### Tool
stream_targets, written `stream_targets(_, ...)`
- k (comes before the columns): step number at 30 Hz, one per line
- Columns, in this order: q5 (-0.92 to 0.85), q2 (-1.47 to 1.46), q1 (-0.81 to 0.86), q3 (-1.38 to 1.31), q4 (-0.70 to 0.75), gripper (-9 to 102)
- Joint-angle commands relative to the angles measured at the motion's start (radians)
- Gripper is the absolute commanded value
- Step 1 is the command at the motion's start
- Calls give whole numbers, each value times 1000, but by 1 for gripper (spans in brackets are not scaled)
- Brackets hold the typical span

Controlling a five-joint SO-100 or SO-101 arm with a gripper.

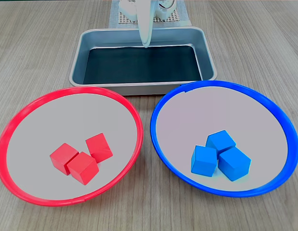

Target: Move six blocks tray to matching dishes

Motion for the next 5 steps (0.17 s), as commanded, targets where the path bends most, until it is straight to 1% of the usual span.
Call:
stream_targets(1, -3, 23, 11, -5, 0, 0)
stream_targets(5, -3, 23, 11, -5, 0, 0)
